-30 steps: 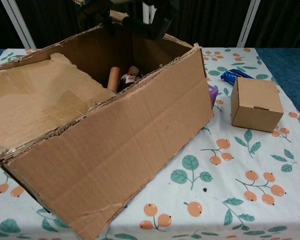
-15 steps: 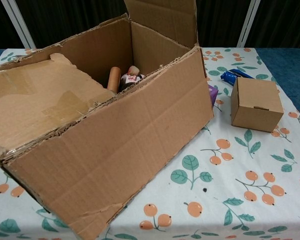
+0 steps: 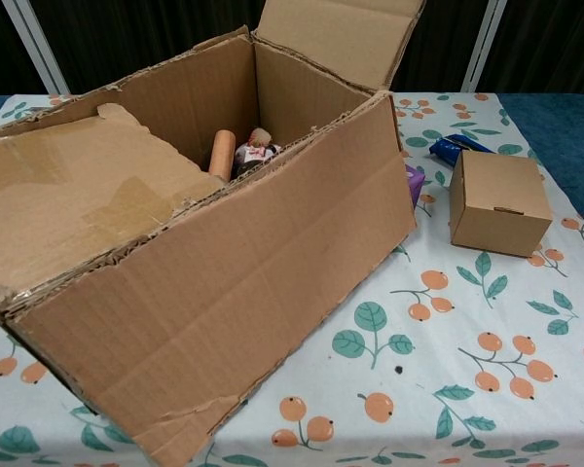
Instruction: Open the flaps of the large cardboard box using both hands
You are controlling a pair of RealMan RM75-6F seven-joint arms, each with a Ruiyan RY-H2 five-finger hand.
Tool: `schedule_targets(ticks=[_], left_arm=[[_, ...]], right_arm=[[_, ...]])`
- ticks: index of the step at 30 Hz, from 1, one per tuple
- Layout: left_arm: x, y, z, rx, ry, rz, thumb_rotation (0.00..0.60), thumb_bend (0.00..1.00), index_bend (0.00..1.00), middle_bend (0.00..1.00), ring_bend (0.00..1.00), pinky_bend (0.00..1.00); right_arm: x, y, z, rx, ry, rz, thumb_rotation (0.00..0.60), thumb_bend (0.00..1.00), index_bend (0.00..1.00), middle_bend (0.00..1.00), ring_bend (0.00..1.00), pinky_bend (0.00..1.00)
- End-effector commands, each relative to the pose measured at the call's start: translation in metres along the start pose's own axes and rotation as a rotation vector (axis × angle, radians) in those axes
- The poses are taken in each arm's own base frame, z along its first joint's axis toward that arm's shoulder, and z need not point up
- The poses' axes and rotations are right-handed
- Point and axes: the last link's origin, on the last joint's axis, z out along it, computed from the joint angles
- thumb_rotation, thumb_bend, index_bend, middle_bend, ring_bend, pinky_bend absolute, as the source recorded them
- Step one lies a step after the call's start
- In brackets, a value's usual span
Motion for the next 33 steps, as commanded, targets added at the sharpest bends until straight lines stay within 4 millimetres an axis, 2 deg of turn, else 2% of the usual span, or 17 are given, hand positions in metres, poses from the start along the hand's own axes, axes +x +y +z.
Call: schedule_targets(ticks=[1,7,10,13,18,21,23,24,26,29,33], left_arm=[[0.000,0.004,0.001,-0.005,-0.002,0.003,0.419,0.02,0.00,0.02,0.02,0.17],[0.000,0.018,0.008,-0.048,-0.005,-0.008,0.421,0.03,0.00,0.02,0.02,0.17],[0.003,0.034,0.020,-0.111,-0.013,-0.012,0.424,0.11,0.00,0.02,0.02,0.17],[0.004,0.059,0.037,-0.204,-0.028,-0.026,0.424,0.15,0.02,0.02,0.02,0.17],[-0.003,0.116,0.066,-0.384,-0.102,-0.097,0.425,0.12,0.04,0.03,0.02,0.17],[-0.010,0.148,0.078,-0.484,-0.178,-0.150,0.385,0.04,0.08,0.06,0.03,0.17],[-0.014,0.165,0.082,-0.541,-0.223,-0.189,0.335,0.01,0.18,0.15,0.05,0.17],[-0.019,0.173,0.084,-0.567,-0.270,-0.188,0.288,0.00,0.27,0.24,0.07,0.17],[-0.025,0.183,0.086,-0.596,-0.343,-0.161,0.216,0.00,0.34,0.30,0.08,0.17],[-0.035,0.194,0.089,-0.622,-0.426,-0.114,0.110,0.00,0.37,0.31,0.08,0.17],[-0.049,0.198,0.088,-0.624,-0.487,-0.088,0.063,0.00,0.35,0.31,0.08,0.17]], right_arm=[[-0.004,0.020,-0.007,-0.032,0.025,0.029,0.600,0.73,0.00,0.21,0.00,0.00],[0.006,0.029,-0.018,-0.026,0.113,0.072,0.600,0.69,0.00,0.14,0.00,0.00],[0.017,0.036,-0.025,-0.053,0.210,0.084,0.600,0.70,0.00,0.12,0.00,0.00],[0.029,0.046,-0.037,-0.102,0.285,0.114,0.600,0.73,0.00,0.07,0.00,0.00],[0.043,0.069,-0.068,-0.196,0.349,0.169,0.600,0.69,0.00,0.04,0.00,0.00],[0.045,0.083,-0.088,-0.254,0.419,0.130,0.600,0.73,0.00,0.03,0.00,0.00],[0.044,0.089,-0.100,-0.279,0.449,0.129,0.600,0.75,0.00,0.03,0.00,0.00],[0.042,0.093,-0.108,-0.293,0.460,0.130,0.600,0.75,0.00,0.03,0.00,0.00],[0.040,0.099,-0.119,-0.313,0.468,0.132,0.600,0.75,0.00,0.03,0.00,0.00],[0.034,0.107,-0.135,-0.334,0.470,0.138,0.600,0.75,0.00,0.02,0.00,0.00],[0.025,0.114,-0.152,-0.350,0.469,0.150,0.600,0.75,0.00,0.02,0.00,0.00]])
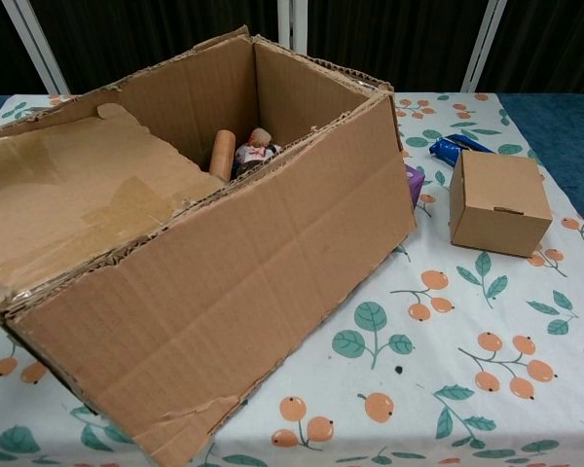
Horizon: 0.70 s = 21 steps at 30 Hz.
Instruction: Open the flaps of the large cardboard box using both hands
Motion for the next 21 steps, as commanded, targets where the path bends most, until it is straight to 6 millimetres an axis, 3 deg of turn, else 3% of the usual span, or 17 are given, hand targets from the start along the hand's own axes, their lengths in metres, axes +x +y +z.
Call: schedule_targets(ticks=[1,12,21], left_arm=[[-0.014,0.004,0.008,-0.014,-0.074,0.003,0.051,0.00,0.34,0.31,0.08,0.17],[-0.043,0.011,0.010,-0.041,-0.176,0.031,0.000,0.00,0.32,0.31,0.08,0.17],[-0.058,0.026,0.016,-0.114,-0.203,0.102,0.002,0.00,0.32,0.31,0.08,0.17]], right_arm=[[0.002,0.012,-0.014,-0.011,0.007,-0.002,0.600,0.75,0.00,0.02,0.00,0.00],[0.003,0.028,-0.036,-0.055,0.019,-0.005,0.600,0.75,0.00,0.02,0.00,0.00],[-0.003,0.030,-0.037,-0.057,0.001,0.002,0.600,0.75,0.00,0.02,0.00,0.00]])
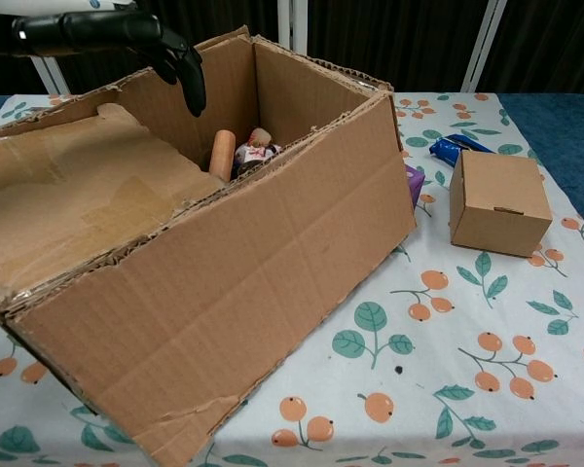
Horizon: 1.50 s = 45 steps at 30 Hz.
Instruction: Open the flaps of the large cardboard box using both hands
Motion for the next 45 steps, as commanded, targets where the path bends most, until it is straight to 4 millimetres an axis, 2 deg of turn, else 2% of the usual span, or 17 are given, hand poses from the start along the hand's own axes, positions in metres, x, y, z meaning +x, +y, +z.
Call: schedule_targets(ticks=[1,12,21,27,35,42,45], left_arm=[[-0.006,0.001,0.005,-0.011,-0.020,0.032,0.001,0.00,0.32,0.31,0.08,0.17],[-0.015,-0.010,0.010,0.031,-0.089,0.120,0.000,0.00,0.34,0.33,0.08,0.16],[-0.013,-0.009,0.005,0.050,-0.130,0.156,0.000,0.00,0.46,0.39,0.08,0.16],[0.002,-0.001,-0.002,0.039,-0.084,0.169,0.000,0.00,0.51,0.47,0.10,0.16],[0.040,0.011,-0.020,0.043,0.017,0.113,0.000,0.00,0.54,0.52,0.12,0.16],[0.068,0.012,-0.054,0.090,0.081,0.103,0.000,0.00,0.54,0.54,0.13,0.16],[0.071,0.009,-0.074,0.129,0.082,0.105,0.000,0.00,0.56,0.55,0.14,0.16]], right_arm=[[-0.002,0.000,0.001,0.004,-0.007,0.003,0.600,0.75,0.00,0.02,0.00,0.00],[-0.008,0.003,0.000,-0.002,-0.048,0.005,0.600,0.74,0.00,0.01,0.00,0.00],[-0.011,0.004,0.001,-0.004,-0.069,-0.004,0.600,0.73,0.00,0.00,0.00,0.00],[-0.013,0.003,0.001,0.001,-0.066,-0.008,0.600,0.73,0.00,0.00,0.00,0.00],[-0.013,-0.001,0.005,0.014,-0.057,0.004,0.600,0.73,0.00,0.00,0.00,0.00],[-0.011,-0.008,0.008,0.031,-0.051,0.013,0.600,0.73,0.00,0.00,0.00,0.00],[-0.011,-0.012,0.009,0.041,-0.051,0.013,0.600,0.73,0.00,0.00,0.00,0.00]])
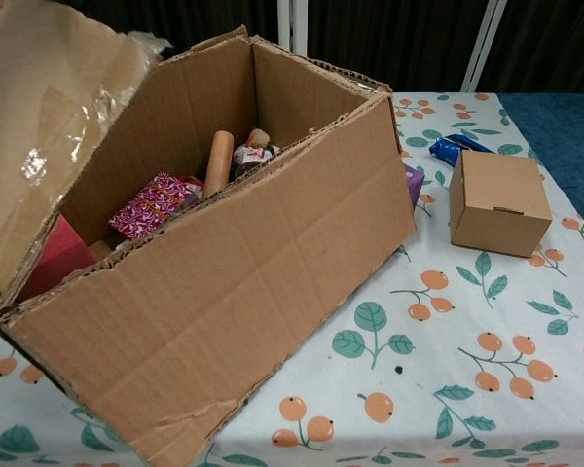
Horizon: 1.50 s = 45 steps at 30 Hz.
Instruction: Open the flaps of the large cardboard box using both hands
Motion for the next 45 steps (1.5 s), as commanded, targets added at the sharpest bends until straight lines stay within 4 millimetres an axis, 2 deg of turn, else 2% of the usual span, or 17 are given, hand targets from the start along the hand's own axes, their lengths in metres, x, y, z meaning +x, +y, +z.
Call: schedule_targets(ticks=[1,8,18,25,30,32,34,36,37,39,41,43,45], left_arm=[[0.005,-0.005,-0.026,0.046,0.005,-0.012,0.000,0.00,0.56,0.55,0.15,0.16],[0.007,-0.013,-0.071,0.145,-0.019,-0.043,0.000,0.00,0.57,0.59,0.17,0.16],[0.014,-0.016,-0.119,0.215,0.063,-0.056,0.000,0.00,0.58,0.63,0.19,0.16],[0.001,-0.020,-0.151,0.292,0.025,-0.112,0.000,0.00,0.55,0.66,0.21,0.16],[-0.007,-0.027,-0.170,0.343,0.027,-0.145,0.000,0.00,0.54,0.66,0.21,0.16],[-0.007,-0.031,-0.174,0.354,0.049,-0.144,0.000,0.00,0.53,0.62,0.21,0.16],[-0.007,-0.041,-0.177,0.377,0.084,-0.132,0.000,0.00,0.49,0.53,0.20,0.16],[-0.010,-0.054,-0.179,0.418,0.117,-0.106,0.021,0.00,0.36,0.34,0.16,0.16],[-0.012,-0.060,-0.179,0.438,0.134,-0.078,0.043,0.00,0.29,0.27,0.14,0.16],[-0.021,-0.072,-0.178,0.469,0.205,-0.022,0.130,0.00,0.13,0.13,0.09,0.16],[-0.033,-0.079,-0.176,0.483,0.278,0.011,0.185,0.01,0.06,0.06,0.06,0.16],[-0.049,-0.084,-0.174,0.488,0.331,0.039,0.205,0.02,0.04,0.04,0.05,0.16],[-0.064,-0.088,-0.173,0.497,0.341,0.059,0.221,0.02,0.03,0.04,0.04,0.16]], right_arm=[[0.001,-0.004,0.002,0.009,0.001,-0.002,0.600,0.73,0.00,0.00,0.00,0.00],[0.000,-0.017,0.006,0.036,0.001,0.004,0.600,0.73,0.00,0.00,0.00,0.00],[-0.008,-0.042,0.013,0.093,-0.024,0.000,0.600,0.70,0.00,0.00,0.00,0.00],[-0.015,-0.058,0.013,0.123,-0.043,0.004,0.600,0.70,0.00,0.00,0.00,0.00],[-0.020,-0.059,0.008,0.113,-0.057,-0.001,0.600,0.70,0.00,0.00,0.00,0.00],[-0.022,-0.056,0.003,0.105,-0.061,-0.006,0.600,0.69,0.00,0.00,0.00,0.00],[-0.024,-0.051,-0.005,0.083,-0.067,-0.020,0.600,0.69,0.00,0.00,0.00,0.00],[-0.028,-0.039,-0.021,0.032,-0.095,-0.063,0.600,0.69,0.00,0.00,0.00,0.00],[-0.032,-0.033,-0.030,0.004,-0.122,-0.092,0.600,0.68,0.00,0.00,0.00,0.00],[-0.043,-0.019,-0.055,-0.068,-0.197,-0.135,0.600,0.64,0.00,0.00,0.00,0.00],[-0.055,-0.006,-0.079,-0.135,-0.263,-0.151,0.600,0.58,0.00,0.00,0.00,0.00],[-0.069,0.008,-0.108,-0.208,-0.324,-0.150,0.600,0.50,0.00,0.00,0.00,0.00],[-0.080,0.019,-0.132,-0.272,-0.346,-0.137,0.600,0.47,0.00,0.00,0.00,0.00]])
